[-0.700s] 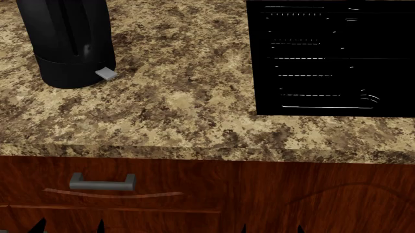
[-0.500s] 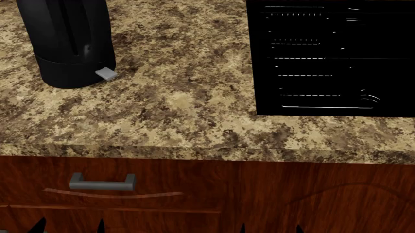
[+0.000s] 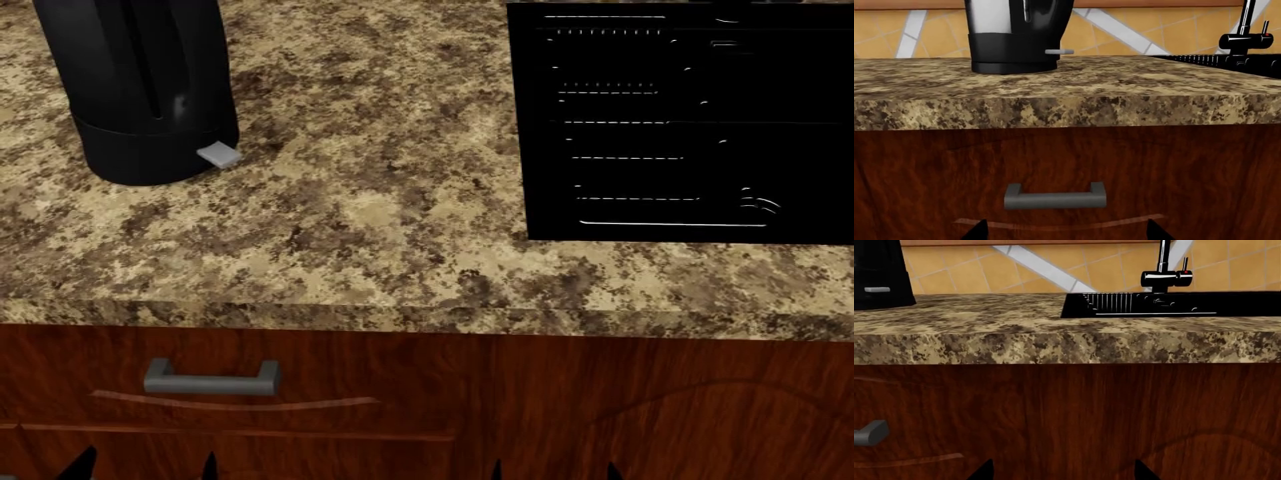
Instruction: Press the button to open the lid of the electric kettle.
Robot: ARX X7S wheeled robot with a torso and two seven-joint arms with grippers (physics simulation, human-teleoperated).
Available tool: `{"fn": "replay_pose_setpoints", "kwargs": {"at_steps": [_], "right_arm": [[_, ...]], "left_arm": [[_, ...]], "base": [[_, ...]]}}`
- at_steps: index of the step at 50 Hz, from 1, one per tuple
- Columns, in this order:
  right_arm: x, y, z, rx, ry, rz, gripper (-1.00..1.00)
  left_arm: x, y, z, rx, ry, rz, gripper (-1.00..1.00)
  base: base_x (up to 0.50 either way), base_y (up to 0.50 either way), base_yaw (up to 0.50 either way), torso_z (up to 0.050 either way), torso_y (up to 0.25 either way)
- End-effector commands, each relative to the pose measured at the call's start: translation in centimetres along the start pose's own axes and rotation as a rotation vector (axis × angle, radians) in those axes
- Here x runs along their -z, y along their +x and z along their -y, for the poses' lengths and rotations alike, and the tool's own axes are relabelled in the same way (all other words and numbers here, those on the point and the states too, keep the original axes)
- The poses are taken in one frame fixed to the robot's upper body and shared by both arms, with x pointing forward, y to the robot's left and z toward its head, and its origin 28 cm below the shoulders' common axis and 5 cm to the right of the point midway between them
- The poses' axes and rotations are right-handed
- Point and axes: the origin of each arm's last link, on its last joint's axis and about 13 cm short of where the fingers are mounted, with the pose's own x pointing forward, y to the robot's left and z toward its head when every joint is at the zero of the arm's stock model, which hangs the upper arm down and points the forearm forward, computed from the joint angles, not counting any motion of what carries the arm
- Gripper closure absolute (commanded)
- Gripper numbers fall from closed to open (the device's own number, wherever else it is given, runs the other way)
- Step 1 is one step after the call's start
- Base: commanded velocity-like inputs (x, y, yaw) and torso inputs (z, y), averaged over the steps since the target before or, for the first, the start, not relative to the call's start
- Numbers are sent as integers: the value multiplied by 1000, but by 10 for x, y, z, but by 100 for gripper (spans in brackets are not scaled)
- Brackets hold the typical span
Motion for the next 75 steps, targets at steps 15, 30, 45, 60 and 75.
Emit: {"fn": "replay_pose_setpoints", "kwargs": {"at_steps": [15, 30, 45, 60, 75], "right_arm": [[-7, -3, -1, 0, 0, 13, -100], [-24, 1, -3, 22, 23, 38, -100], [-187, 11, -3, -9, -96, 84, -100], [-174, 45, 7, 26, 38, -43, -100], [-167, 57, 13, 14, -6, -50, -100]], "left_arm": [[-2, -1, 0, 22, 6, 35, -100], [-10, 1, -1, -21, -60, -8, -100], [-192, -6, -8, -9, 34, 121, -100], [-179, 27, -15, 4, 39, -77, -100], [-186, 39, -24, -49, 21, -79, -100]], "base": [[0, 0, 0, 50, 0], [0, 0, 0, 37, 0], [0, 0, 0, 0, 0], [0, 0, 0, 0, 0], [0, 0, 0, 0, 0]]}}
